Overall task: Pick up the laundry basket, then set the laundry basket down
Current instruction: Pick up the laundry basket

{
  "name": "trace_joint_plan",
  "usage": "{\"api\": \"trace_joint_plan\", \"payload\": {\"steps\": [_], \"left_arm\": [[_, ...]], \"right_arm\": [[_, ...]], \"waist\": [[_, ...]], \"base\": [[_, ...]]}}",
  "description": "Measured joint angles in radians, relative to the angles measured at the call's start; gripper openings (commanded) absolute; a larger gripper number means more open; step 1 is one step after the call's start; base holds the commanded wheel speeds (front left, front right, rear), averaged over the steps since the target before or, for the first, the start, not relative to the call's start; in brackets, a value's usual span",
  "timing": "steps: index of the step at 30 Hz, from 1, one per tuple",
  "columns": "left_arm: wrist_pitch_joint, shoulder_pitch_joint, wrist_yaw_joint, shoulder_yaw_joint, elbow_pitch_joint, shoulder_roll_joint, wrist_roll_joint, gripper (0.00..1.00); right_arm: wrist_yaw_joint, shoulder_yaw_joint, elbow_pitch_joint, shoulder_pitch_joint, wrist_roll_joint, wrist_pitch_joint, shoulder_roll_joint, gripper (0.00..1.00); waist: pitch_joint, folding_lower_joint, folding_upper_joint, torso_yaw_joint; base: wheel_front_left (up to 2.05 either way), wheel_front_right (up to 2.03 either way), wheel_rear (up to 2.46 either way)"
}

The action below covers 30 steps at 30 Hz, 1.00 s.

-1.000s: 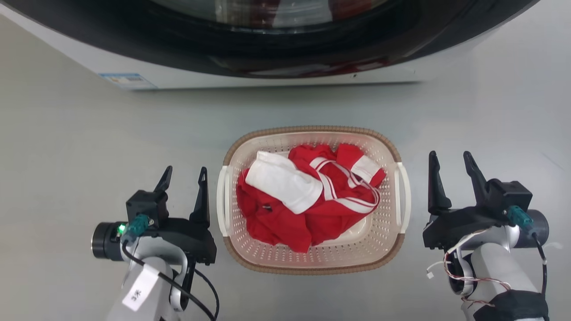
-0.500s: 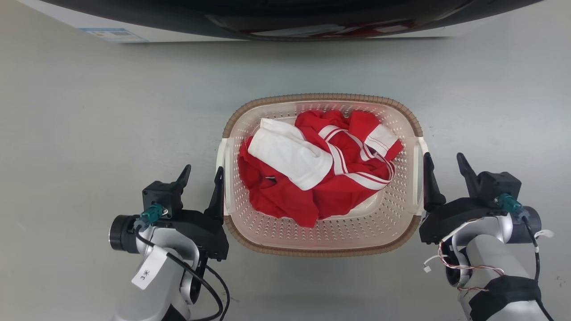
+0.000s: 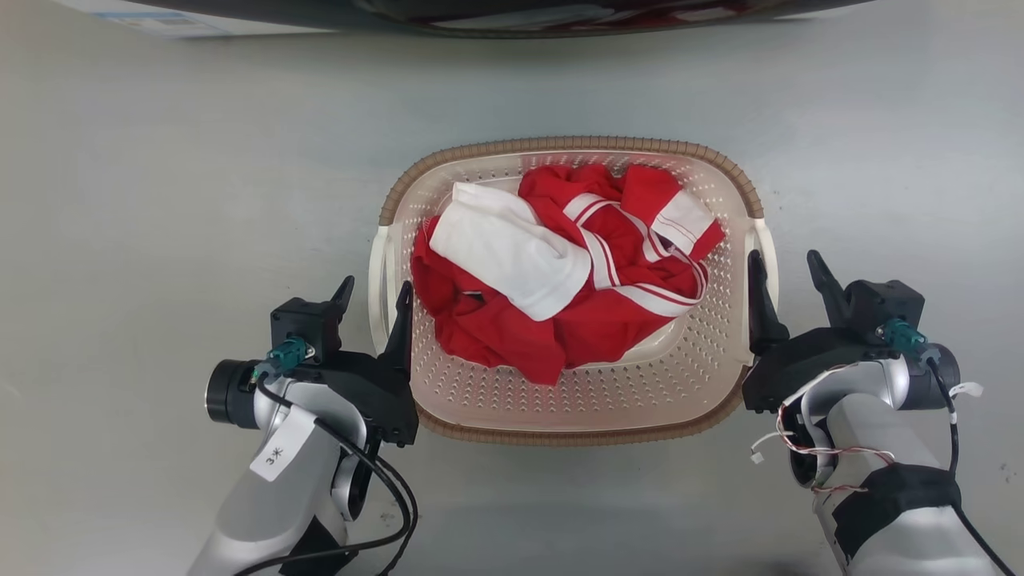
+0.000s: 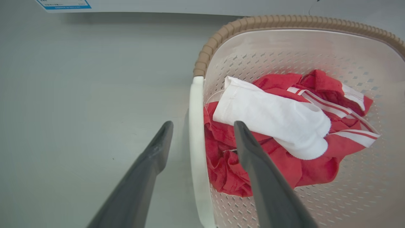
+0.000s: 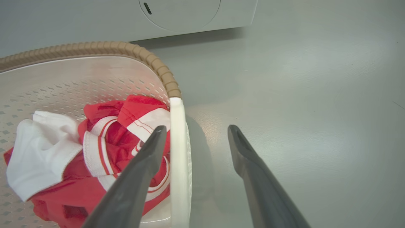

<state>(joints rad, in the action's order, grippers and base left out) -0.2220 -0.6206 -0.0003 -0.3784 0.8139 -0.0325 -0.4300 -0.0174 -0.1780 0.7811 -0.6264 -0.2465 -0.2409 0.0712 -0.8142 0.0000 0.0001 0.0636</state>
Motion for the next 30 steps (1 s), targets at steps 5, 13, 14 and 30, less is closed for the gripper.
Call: {"api": "trace_joint_plan", "payload": {"steps": [5,13,14,30], "left_arm": [[-0.001,-0.025,0.0,-0.031,0.036,0.0,-0.017,1.0],[-0.01,-0.039,0.0,-0.067,0.083,0.0,-0.057,1.0],[-0.01,-0.043,0.0,-0.075,0.087,0.0,-0.063,1.0],[-0.009,-0.093,0.002,-0.15,0.147,0.001,-0.12,1.0]], "right_arm": [[0.002,-0.001,0.023,-0.033,-0.001,-0.007,0.0,1.0],[0.017,-0.028,0.064,-0.066,0.0,-0.007,-0.001,1.0],[0.018,-0.03,0.069,-0.066,0.0,-0.007,-0.001,1.0],[0.022,-0.061,0.154,-0.107,0.0,-0.008,-0.001,0.91]], "waist": [[-0.039,0.0,0.0,-0.003],[-0.068,0.0001,0.0,0.002],[-0.069,0.0,0.0,0.002],[-0.082,0.0,-0.0002,0.008]], "base": [[0.0,0.0,0.0],[0.0,0.0,0.0],[0.0,0.0,0.0],[0.0,0.0,0.0]]}}
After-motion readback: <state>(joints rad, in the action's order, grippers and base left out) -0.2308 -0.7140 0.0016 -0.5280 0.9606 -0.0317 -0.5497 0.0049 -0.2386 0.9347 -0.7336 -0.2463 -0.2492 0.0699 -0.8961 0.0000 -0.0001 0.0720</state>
